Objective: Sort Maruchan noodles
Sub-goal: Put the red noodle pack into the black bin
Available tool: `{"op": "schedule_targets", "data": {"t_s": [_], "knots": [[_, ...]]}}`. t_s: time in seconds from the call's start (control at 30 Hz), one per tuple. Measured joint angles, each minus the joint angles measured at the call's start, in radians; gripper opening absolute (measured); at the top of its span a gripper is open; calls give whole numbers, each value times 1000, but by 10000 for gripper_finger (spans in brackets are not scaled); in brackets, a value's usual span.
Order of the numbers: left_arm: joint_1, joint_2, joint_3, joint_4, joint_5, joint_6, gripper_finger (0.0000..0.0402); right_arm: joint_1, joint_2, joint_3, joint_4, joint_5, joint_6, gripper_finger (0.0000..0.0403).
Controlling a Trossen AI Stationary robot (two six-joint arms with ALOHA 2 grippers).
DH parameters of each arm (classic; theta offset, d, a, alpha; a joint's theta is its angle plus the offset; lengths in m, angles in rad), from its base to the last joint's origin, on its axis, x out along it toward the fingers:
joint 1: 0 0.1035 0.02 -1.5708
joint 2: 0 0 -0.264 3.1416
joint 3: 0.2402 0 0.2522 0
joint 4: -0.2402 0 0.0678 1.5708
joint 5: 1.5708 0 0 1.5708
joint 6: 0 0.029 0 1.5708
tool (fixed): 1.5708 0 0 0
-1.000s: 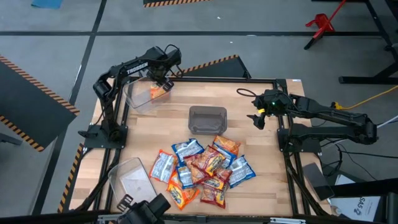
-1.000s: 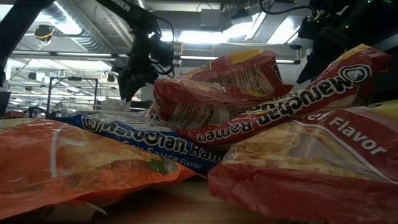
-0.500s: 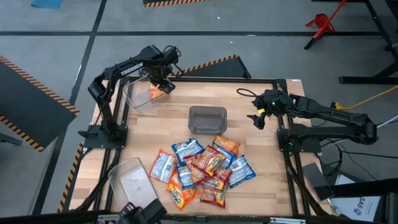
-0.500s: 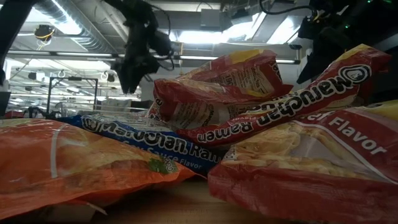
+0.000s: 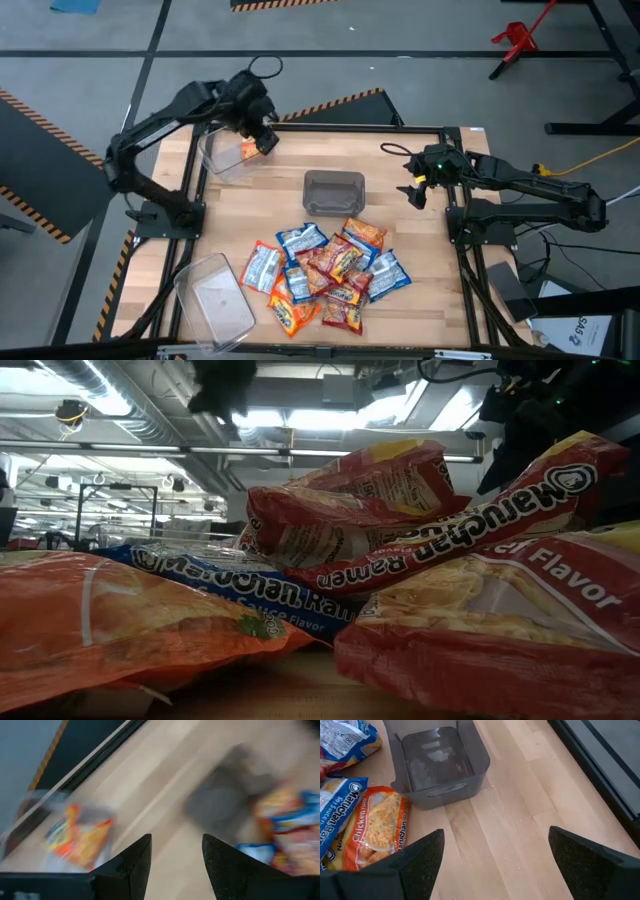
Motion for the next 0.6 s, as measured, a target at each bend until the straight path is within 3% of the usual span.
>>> {"op": "schedule_targets", "data": {"t_s": [0.13,0.27,0.43,0.6], "knots": [[-188,-42,1,84,14,-19,169,0,0,0,1,0,0,344],[-413,-21,1,148,-48,-47,169,0,0,0,1,-4,0,344],[-642,71,0,241,-169,-51,169,0,0,0,1,-4,1,344],[-788,211,0,318,-246,-52,169,0,0,0,1,-5,0,344]]}}
